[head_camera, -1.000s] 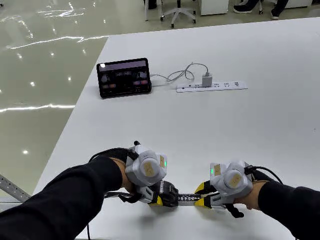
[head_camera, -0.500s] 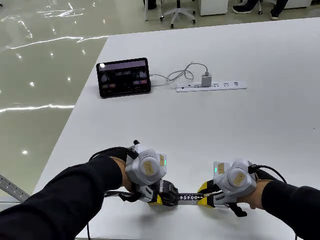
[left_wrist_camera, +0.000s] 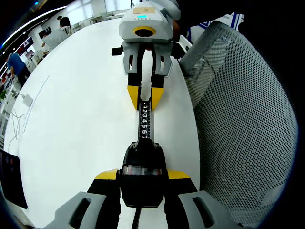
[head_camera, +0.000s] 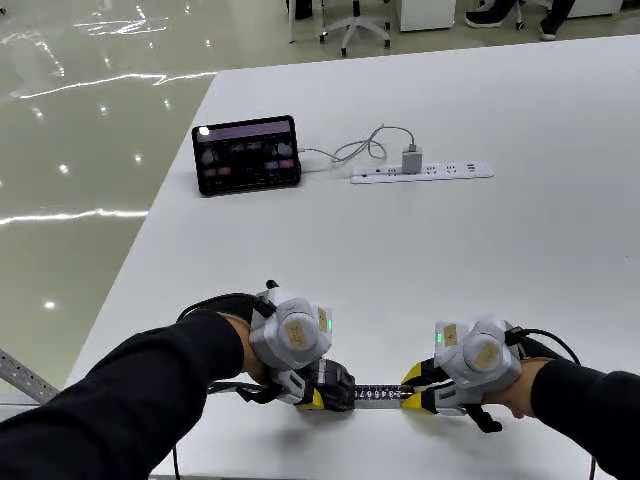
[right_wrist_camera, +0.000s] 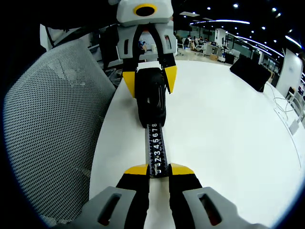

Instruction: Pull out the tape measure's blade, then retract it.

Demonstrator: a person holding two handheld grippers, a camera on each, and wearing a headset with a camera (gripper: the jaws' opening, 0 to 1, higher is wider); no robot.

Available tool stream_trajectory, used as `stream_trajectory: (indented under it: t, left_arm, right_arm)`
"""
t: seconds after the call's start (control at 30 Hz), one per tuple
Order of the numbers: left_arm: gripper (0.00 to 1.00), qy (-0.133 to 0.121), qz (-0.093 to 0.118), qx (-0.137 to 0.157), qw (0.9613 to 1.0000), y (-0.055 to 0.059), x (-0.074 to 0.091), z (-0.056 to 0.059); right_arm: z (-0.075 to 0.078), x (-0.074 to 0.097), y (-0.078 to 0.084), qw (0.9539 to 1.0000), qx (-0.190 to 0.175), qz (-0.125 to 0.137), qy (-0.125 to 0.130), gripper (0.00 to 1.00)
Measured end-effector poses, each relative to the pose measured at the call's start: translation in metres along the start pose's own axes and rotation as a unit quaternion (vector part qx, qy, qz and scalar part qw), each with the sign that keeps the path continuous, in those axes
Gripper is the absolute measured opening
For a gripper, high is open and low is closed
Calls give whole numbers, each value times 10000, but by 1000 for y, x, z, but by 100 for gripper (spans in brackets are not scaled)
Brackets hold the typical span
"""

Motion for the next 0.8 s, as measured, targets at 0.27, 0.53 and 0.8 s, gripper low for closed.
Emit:
stream_trajectory:
  t: [0.27,0.53,0.8]
  left_arm:
    - [31,-14,4,19,10000,0,1,0]
    - [31,-24,-2,20,10000,0,1,0]
    - [31,-22,-2,2,10000,0,0,0]
  right_arm:
    - [1,4,3,10000,-50,18,15,10]
    - [1,6,6,10000,-24,21,27,10]
    - [1,9,8,10000,-53,7,35,10]
Point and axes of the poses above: the centre of the closed fingertips' face, and the gripper's own axes: x roughly backward along the fingers, z roughly to its right, y roughly out of its underside, the point moved 8 cm from there along x, roughly backward along the fingers
